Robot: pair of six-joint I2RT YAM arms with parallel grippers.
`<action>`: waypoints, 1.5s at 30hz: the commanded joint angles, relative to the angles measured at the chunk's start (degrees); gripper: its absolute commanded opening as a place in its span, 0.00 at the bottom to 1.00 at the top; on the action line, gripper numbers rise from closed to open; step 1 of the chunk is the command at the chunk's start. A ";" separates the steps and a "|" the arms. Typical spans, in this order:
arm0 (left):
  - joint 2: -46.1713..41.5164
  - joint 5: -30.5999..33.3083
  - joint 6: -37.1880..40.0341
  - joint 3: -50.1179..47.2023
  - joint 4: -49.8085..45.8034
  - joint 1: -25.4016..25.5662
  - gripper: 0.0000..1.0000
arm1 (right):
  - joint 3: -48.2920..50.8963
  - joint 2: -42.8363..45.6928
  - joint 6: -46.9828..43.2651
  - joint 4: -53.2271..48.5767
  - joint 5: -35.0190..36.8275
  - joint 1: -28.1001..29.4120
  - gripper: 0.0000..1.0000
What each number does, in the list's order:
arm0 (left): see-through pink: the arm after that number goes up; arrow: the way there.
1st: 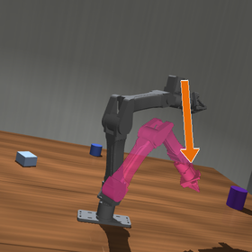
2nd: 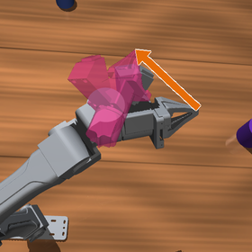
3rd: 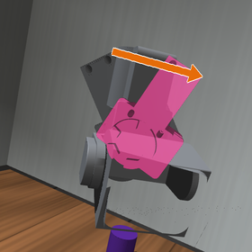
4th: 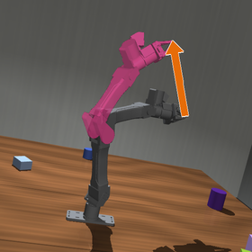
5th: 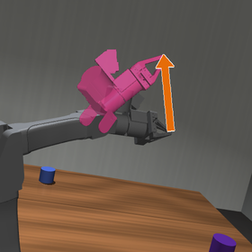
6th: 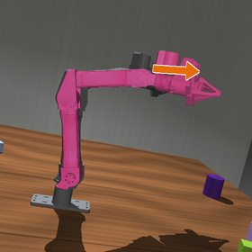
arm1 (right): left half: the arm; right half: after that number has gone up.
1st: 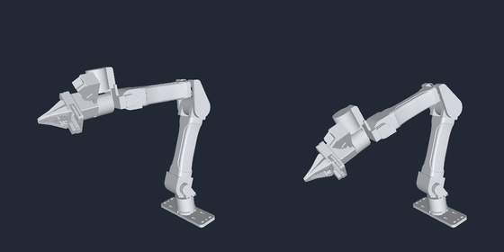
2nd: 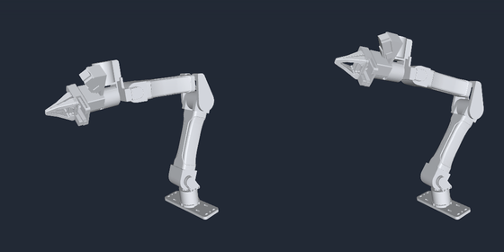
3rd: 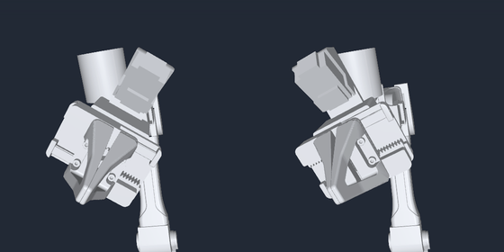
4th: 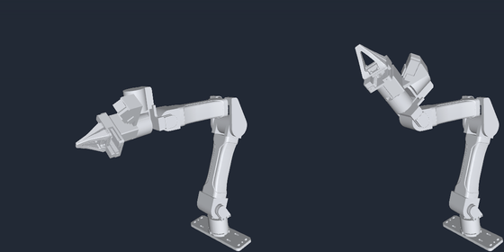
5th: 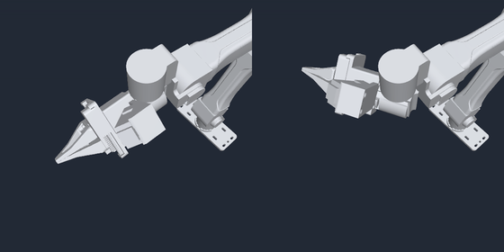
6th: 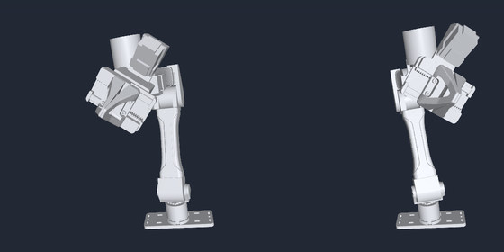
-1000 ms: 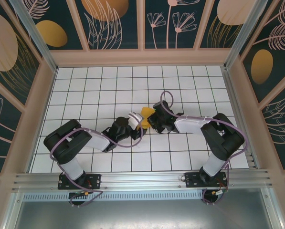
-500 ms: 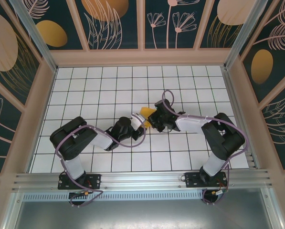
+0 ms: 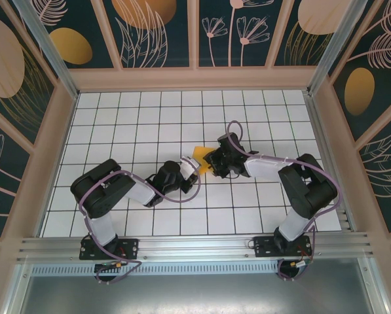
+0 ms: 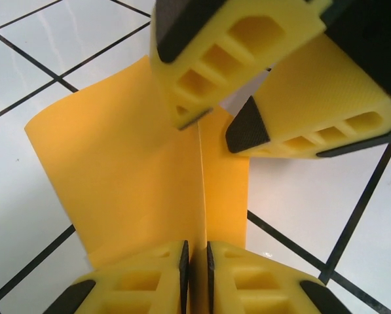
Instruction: Fold a paper plane with a square sheet of paper (pick it up from the middle)
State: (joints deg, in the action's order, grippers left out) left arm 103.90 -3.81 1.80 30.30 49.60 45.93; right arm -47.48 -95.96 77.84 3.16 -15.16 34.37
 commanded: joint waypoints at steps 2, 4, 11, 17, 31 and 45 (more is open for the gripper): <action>0.70 -0.31 1.27 -1.13 1.87 0.21 0.19 | -1.72 -1.51 -4.01 0.01 -4.10 -1.64 0.43; 0.61 -0.41 1.36 -1.38 1.90 0.21 0.19 | -2.32 -2.43 -4.83 -0.30 -5.71 -2.02 0.44; -0.18 -0.93 1.96 -2.48 1.94 0.21 0.22 | -2.70 -3.95 -5.16 -0.53 -7.61 -2.68 0.39; -0.87 -1.86 2.31 -3.45 2.33 0.20 0.23 | -3.97 -5.52 -5.51 0.10 -10.29 -2.67 0.25; -2.91 0.99 0.48 -0.87 1.17 0.18 0.49 | -1.70 2.72 -0.30 -2.88 2.63 -0.48 0.04; -0.97 4.26 2.67 3.54 2.18 0.20 0.56 | -0.32 6.83 7.21 -3.80 8.72 2.32 0.02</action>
State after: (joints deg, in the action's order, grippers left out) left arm 102.37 -1.23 3.01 32.23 50.37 45.93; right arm -48.47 -91.24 82.63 0.95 -8.75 36.21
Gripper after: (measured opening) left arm 0.561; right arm 0.070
